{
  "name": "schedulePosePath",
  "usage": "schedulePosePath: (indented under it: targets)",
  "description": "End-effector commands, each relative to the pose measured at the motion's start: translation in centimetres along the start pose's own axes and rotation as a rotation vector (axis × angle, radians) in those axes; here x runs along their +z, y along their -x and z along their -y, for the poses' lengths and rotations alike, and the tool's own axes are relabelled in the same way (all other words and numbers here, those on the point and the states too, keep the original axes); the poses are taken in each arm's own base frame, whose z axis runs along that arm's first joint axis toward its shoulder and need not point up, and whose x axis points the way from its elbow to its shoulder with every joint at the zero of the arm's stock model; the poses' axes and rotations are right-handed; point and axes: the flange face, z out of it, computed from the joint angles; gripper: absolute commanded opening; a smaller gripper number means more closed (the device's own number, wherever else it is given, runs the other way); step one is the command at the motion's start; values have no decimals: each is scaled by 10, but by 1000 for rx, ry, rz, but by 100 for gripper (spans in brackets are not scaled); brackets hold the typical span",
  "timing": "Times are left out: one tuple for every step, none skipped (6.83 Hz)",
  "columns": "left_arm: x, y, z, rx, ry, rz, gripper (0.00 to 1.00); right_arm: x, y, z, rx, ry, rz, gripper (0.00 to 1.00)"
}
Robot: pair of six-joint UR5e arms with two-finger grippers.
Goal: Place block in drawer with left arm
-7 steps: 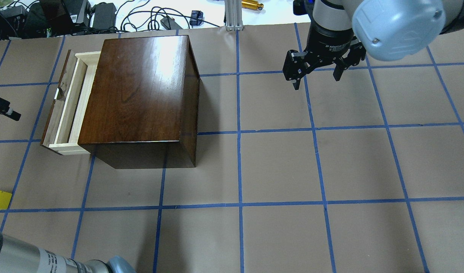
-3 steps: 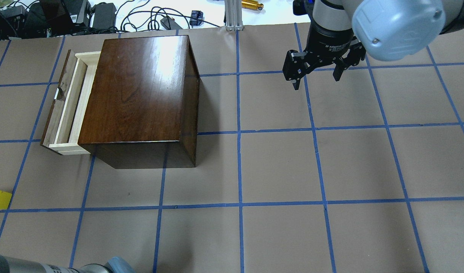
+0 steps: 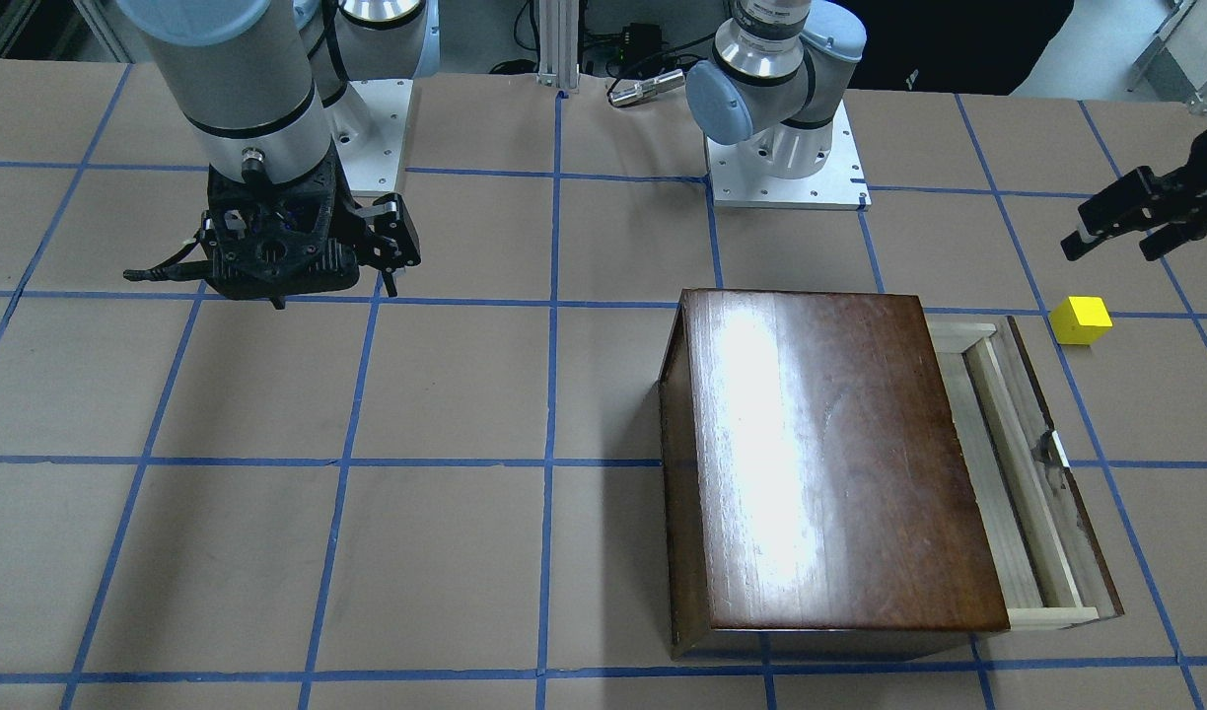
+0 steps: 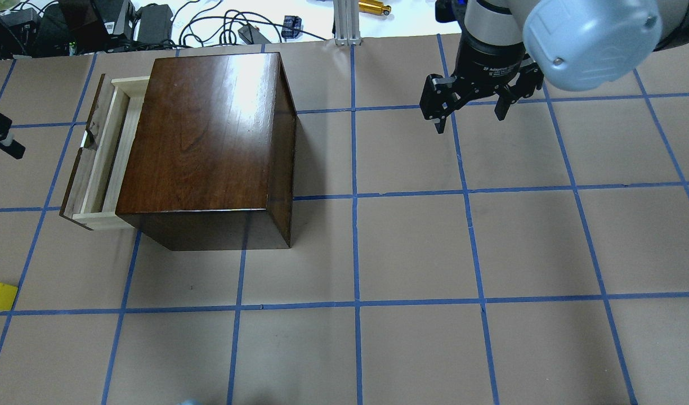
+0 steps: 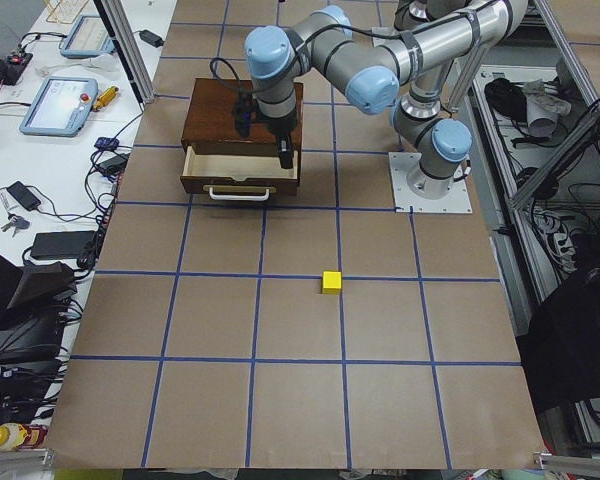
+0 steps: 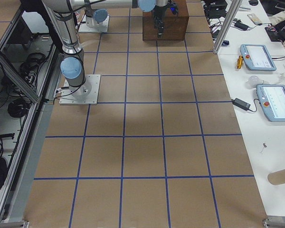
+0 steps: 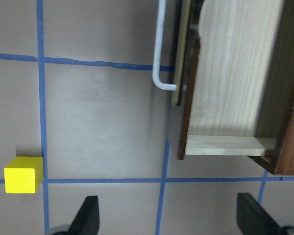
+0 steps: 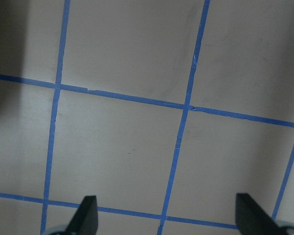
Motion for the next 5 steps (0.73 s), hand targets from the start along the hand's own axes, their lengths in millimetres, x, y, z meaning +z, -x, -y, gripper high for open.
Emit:
schedulePosePath:
  targets:
    - [-7, -109, -14, -29, -24, 30, 100, 0, 0, 0, 0, 0, 1, 100]
    - [-3, -152, -19, -58, -25, 34, 100, 0, 0, 0, 1, 0, 0, 100]
    - [6, -190, -20, -51, -34, 40, 100, 0, 0, 0, 0, 0, 1, 100]
    - [12, -220, -20, -52, -66, 44, 100, 0, 0, 0, 0, 0, 0, 100]
    - [18, -240, -20, -34, -102, 51, 100, 0, 0, 0, 1, 0, 1, 100]
